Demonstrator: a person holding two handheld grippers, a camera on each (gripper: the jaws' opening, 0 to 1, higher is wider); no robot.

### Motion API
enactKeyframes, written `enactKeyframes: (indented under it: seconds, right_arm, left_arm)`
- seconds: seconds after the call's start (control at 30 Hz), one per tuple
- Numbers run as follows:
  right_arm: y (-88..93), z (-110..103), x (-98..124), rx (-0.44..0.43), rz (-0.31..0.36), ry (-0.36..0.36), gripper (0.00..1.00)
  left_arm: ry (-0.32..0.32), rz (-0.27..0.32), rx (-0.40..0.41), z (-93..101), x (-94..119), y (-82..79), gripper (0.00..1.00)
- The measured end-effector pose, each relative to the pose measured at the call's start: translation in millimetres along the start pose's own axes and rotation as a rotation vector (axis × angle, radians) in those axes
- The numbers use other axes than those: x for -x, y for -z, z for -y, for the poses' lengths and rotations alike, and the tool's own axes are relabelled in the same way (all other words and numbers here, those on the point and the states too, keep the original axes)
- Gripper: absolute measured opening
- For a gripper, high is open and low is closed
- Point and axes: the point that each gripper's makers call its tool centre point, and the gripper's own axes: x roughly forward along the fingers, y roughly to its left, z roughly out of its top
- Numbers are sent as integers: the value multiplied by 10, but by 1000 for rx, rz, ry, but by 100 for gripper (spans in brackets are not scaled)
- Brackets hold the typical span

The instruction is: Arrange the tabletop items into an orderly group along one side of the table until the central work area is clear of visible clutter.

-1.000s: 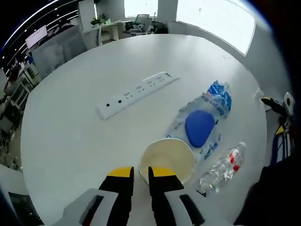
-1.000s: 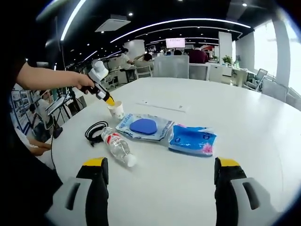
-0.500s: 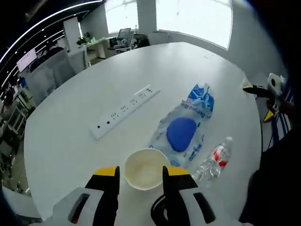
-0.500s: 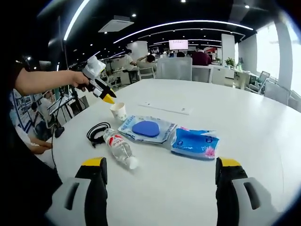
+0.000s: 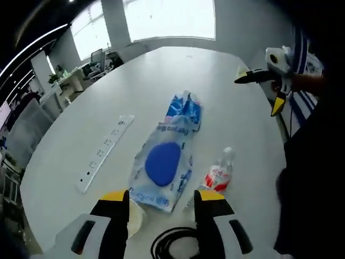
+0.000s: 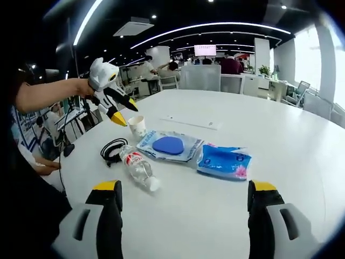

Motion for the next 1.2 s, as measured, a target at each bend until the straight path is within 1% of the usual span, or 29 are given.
enactKeyframes:
  seconds: [0.13,0.2,0.33,0.4,0.43,0.47,0.57,0.67,0.8,0.87,0.97,1.1,1.2]
  right_arm:
    - [-4,0,11,-5,5,2,94]
    - [5,1,17,-4,3,5,94]
    - [41,-1,28,-4,-7,10,95]
    - [56,1,34,-4,-9,11,95]
    - [67,3,40,-5,-11,12,95]
    - [73,0,45,-8,-10,13,95]
    - [99,12,55,-14,-16,19,95]
    - [124,20,61,-19,-20,19,95]
    - [163,39,73,-21,-28,24,95]
    - [174,48,80,-26,-27,28,95]
    - [203,57,79,-33,-33,27,95]
    - [228,75,74,-35,-40,29,94]
    - [235,94,75,-36,-39,34,94]
  left_arm:
    - [66,2,-46,306,-104,-150,48]
    - [102,1,-65,425,-171,-202,49]
    - [145,-11,-110,608,-325,-283,49]
    - [160,-9,-114,674,-371,-313,48]
    - [199,4,-115,776,-417,-351,48]
    - [228,1,-116,870,-458,-365,48]
    - [247,4,-136,998,-552,-414,48]
    - [270,1,-137,1082,-629,-432,48]
    - [310,-5,-176,1257,-728,-457,46]
    - [317,-11,-187,1299,-766,-450,46]
    - [319,-13,-199,1361,-854,-454,42]
    - [329,-14,-224,1430,-964,-457,34]
    - [341,-29,-235,1465,-1074,-442,34]
